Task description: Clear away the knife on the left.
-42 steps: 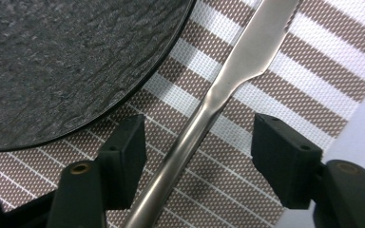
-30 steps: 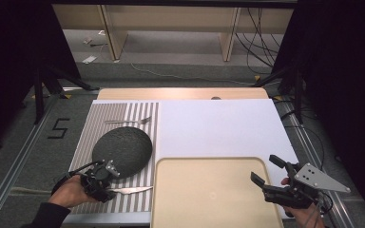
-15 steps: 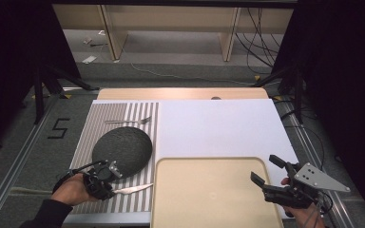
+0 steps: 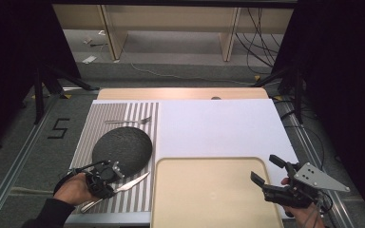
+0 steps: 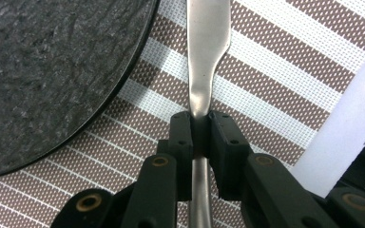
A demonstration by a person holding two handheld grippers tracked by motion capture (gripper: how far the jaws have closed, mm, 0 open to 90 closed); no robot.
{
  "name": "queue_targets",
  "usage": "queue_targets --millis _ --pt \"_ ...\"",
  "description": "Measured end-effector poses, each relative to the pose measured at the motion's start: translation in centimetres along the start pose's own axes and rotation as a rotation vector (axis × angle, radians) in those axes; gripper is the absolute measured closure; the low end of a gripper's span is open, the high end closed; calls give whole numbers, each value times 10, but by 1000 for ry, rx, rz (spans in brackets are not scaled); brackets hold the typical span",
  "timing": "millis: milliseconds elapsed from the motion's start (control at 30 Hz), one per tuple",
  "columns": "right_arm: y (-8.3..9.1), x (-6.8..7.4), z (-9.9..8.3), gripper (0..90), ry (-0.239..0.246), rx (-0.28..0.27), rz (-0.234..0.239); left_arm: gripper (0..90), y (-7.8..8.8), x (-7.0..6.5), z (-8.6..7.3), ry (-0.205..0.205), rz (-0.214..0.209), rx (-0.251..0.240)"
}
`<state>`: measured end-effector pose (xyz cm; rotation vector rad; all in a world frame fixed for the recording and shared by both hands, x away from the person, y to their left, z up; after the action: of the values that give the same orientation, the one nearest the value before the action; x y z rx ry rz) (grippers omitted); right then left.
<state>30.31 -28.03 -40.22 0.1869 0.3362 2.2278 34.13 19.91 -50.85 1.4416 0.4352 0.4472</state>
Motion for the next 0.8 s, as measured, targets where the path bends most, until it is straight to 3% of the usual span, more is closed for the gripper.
queue_targets --millis 267,633,800 --pt "0 -1 0 160 -8 1 -5 803 8 -3 3 17 -3 1" --pt "0 0 0 160 -1 6 -5 803 29 -16 18 14 -67 -83" --pt "0 0 0 160 4 1 -2 803 44 -26 31 -12 -105 -148"
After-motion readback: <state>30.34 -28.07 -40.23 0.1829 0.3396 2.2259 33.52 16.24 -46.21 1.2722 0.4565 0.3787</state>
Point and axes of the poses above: each handheld gripper's, and its own axes: y roughly backward along the jaws, z roughly out of its top, x roughly to its left, the point moved 5 cm from there along -y, roughly forward along the jaws, and after that the axes turned 3 degrees about x, right-handed, at the moved point
